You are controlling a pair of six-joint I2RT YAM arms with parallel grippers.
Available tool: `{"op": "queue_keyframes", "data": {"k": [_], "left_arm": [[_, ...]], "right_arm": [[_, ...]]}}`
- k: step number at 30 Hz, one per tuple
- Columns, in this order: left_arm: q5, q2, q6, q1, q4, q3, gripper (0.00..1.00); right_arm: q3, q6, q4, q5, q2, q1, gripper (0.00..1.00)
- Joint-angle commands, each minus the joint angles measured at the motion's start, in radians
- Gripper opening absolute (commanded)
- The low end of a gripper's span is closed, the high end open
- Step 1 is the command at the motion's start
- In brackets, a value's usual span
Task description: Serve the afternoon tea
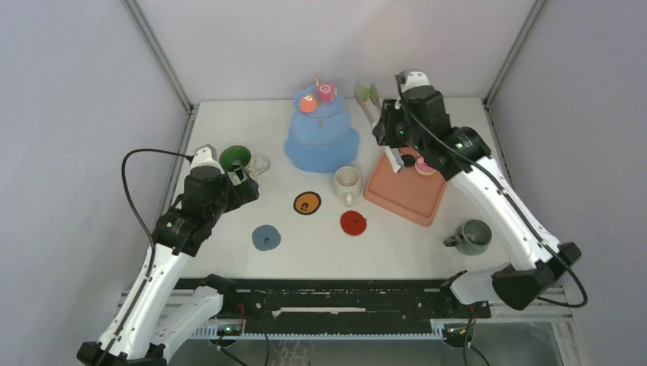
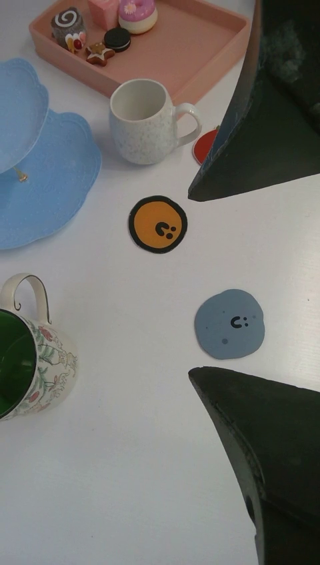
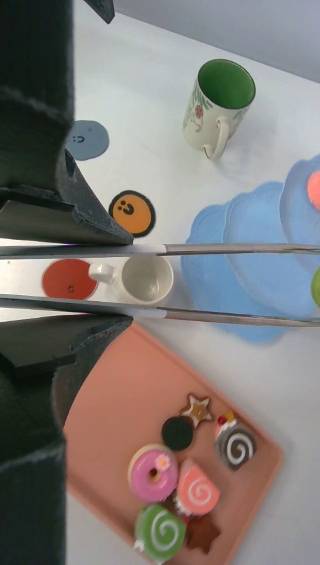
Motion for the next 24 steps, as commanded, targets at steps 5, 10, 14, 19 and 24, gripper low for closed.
{"op": "queue_keyframes", "data": {"k": [5, 10, 14, 19, 24], "left_arm": [[-0.022, -0.028, -0.006, 0.008, 0.001, 0.034, 0.98], [-0.045, -0.045, 0.002, 0.007, -0.021, 0.036, 0.98], [-0.047, -0.054, -0.002, 0.007, -0.026, 0.038, 0.98], [-0.052, -0.061, -0.006, 0.007, -0.033, 0.039, 0.98], [-0.058, -0.069, -0.006, 0.007, -0.043, 0.042, 0.98]], "right_arm": [[0.156, -0.039, 0.105, -0.032, 0.177, 0.066, 0.37], [0.171, -0.041, 0.122, -0.049, 0.229, 0.066, 0.37], [0.214, -0.047, 0.109, -0.058, 0.282, 0.066, 0.38], [0.267, -0.053, 0.094, -0.062, 0.341, 0.066, 0.39], [0.282, -0.054, 0.089, -0.064, 0.368, 0.070, 0.40]]}}
